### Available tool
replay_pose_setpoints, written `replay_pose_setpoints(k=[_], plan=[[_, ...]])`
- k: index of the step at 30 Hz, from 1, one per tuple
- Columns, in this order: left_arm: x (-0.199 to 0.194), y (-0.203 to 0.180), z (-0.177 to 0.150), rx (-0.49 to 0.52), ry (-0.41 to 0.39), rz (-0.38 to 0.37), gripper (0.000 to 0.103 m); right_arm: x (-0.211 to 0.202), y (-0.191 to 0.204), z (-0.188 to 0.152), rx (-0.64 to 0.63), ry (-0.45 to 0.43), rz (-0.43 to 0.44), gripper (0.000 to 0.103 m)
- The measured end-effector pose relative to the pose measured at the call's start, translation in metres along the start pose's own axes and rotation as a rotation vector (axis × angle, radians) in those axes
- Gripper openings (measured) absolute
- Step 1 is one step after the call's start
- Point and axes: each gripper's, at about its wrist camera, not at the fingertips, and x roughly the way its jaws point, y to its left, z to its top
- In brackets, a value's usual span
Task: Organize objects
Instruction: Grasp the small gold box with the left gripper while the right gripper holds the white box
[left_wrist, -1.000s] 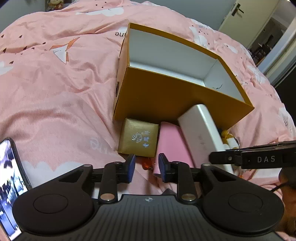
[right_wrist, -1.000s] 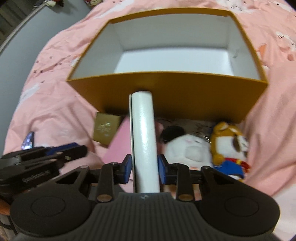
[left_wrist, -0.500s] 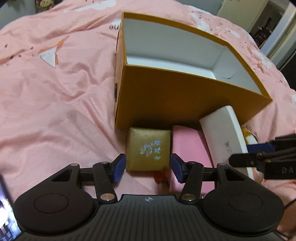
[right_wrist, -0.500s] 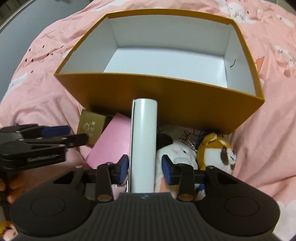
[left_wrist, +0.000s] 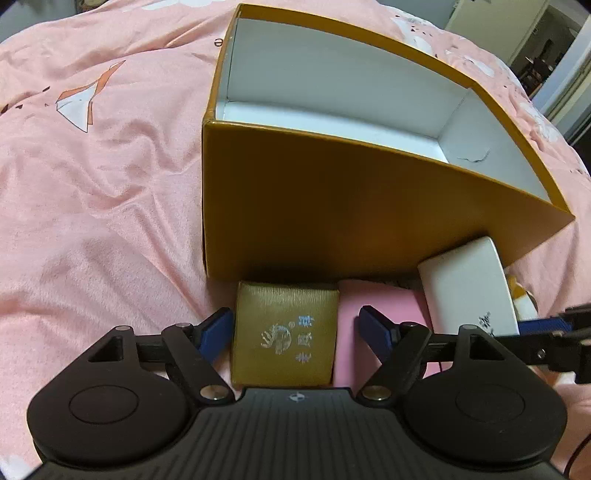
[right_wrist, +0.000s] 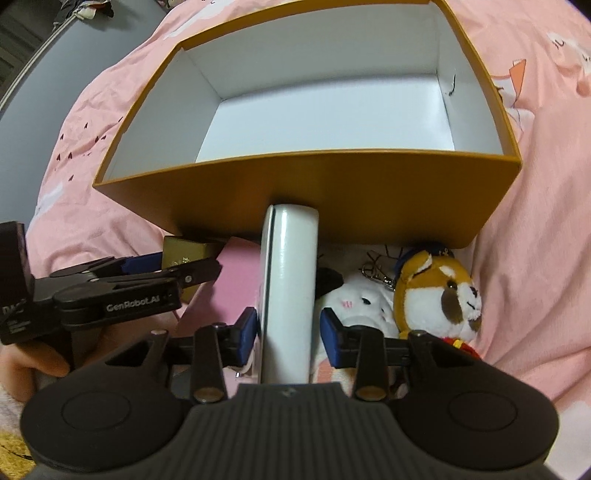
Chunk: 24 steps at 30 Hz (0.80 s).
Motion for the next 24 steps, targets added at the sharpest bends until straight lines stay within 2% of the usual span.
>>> replay_pose_setpoints(k=[2,3,10,13,16,19,24], plan=[[-0.002,0.002,0.000,-0.011,-0.007,0.016,0.075,-0.001,-0.001,0.000,0.006,-0.002,0.011,0.038],[-0.004,0.003,0.000,-0.009,-0.014,0.029,0.071,-0.002,-0.002,0.000,0.008,-0.004,0.016,0.037],[-0.006,-0.003,-0.005,0.060,-0.021,0.056,0.071,0.009,-0.014,-0.002,0.091,0.000,0.115,0.032],[-0.003,0.001,-0.007,0.056,-0.021,0.052,0.072,0.009,-0.014,-0.004,0.093,-0.014,0.126,0.032],[-0.006,-0.003,-0.011,0.049,-0.048,0.052,0.069,0.005,-0.010,-0.009,0.094,-0.038,0.127,0.032],[-0.021,-0.007,-0.018,0.061,-0.083,0.082,0.068,-0.005,-0.006,-0.013,0.065,-0.071,0.129,0.031],[-0.062,-0.012,-0.029,0.066,-0.149,0.050,0.068,-0.027,0.008,-0.013,0.021,-0.136,0.130,0.031]])
